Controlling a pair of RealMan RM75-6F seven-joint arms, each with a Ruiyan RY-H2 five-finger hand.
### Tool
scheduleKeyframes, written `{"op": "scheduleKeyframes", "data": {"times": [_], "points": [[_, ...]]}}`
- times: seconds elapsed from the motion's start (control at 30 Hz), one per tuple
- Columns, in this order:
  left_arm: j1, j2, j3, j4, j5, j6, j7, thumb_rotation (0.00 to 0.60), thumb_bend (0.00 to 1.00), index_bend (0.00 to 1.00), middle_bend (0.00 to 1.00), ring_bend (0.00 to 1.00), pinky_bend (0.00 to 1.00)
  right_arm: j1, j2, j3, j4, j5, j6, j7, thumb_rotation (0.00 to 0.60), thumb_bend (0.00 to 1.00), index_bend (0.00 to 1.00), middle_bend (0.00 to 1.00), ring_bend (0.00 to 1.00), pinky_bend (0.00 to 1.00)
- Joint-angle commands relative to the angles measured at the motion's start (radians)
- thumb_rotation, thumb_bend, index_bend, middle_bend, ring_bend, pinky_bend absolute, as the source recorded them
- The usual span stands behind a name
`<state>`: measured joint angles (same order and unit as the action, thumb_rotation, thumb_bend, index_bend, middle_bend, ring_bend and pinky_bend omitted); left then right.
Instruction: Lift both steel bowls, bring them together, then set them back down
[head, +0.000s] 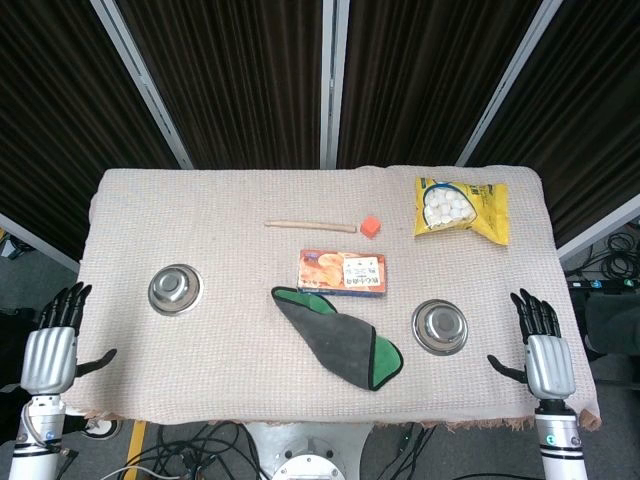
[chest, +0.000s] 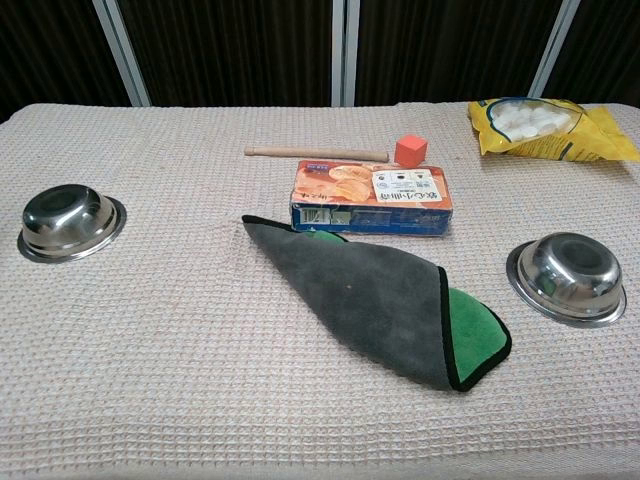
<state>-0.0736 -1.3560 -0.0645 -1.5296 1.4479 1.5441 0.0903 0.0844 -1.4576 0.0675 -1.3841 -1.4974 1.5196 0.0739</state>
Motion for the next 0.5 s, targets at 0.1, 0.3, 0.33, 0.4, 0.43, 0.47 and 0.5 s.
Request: {"op": "scheduleKeyframes", "data": {"times": [0.1, 0.3, 0.33, 0.4, 0.43, 0.47, 0.5], "points": [[-0.005, -0.001, 0.007, -0.003, 0.001, -0.022, -0.001, 0.600, 0.03, 0.04, 0.05, 0.00, 0.13, -0.001, 0.011, -0.005, -0.020, 0.014, -0.031, -0.020, 0.600, 0.00, 0.00, 0.00, 0.00, 0.00], [-0.087, 0.033, -0.005, 0.001, -0.018, -0.170, 0.027, 0.600, 0.03, 0.04, 0.05, 0.00, 0.13, 0.031, 0.066, -0.009, -0.104, 0.092, -0.164, -0.110, 0.600, 0.00, 0.00, 0.00, 0.00, 0.00], [-0.106, 0.040, -0.013, 0.000, -0.033, -0.206, 0.029, 0.600, 0.03, 0.04, 0.05, 0.00, 0.14, 0.039, 0.069, -0.004, -0.115, 0.108, -0.182, -0.126, 0.600, 0.00, 0.00, 0.00, 0.00, 0.00], [-0.158, 0.057, -0.031, 0.000, -0.077, -0.305, 0.042, 0.600, 0.03, 0.04, 0.05, 0.00, 0.15, 0.060, 0.070, 0.014, -0.137, 0.153, -0.227, -0.163, 0.600, 0.00, 0.00, 0.00, 0.00, 0.00], [-0.182, 0.062, -0.041, 0.001, -0.098, -0.350, 0.045, 0.600, 0.03, 0.04, 0.05, 0.00, 0.15, 0.071, 0.068, 0.022, -0.143, 0.171, -0.247, -0.180, 0.600, 0.00, 0.00, 0.00, 0.00, 0.00], [-0.206, 0.066, -0.050, 0.003, -0.122, -0.395, 0.049, 0.600, 0.03, 0.04, 0.05, 0.00, 0.15, 0.083, 0.066, 0.030, -0.147, 0.189, -0.266, -0.199, 0.600, 0.00, 0.00, 0.00, 0.00, 0.00], [-0.238, 0.070, -0.061, 0.005, -0.155, -0.457, 0.054, 0.600, 0.04, 0.04, 0.05, 0.00, 0.15, 0.100, 0.061, 0.039, -0.150, 0.210, -0.291, -0.224, 0.600, 0.00, 0.00, 0.00, 0.00, 0.00]]}}
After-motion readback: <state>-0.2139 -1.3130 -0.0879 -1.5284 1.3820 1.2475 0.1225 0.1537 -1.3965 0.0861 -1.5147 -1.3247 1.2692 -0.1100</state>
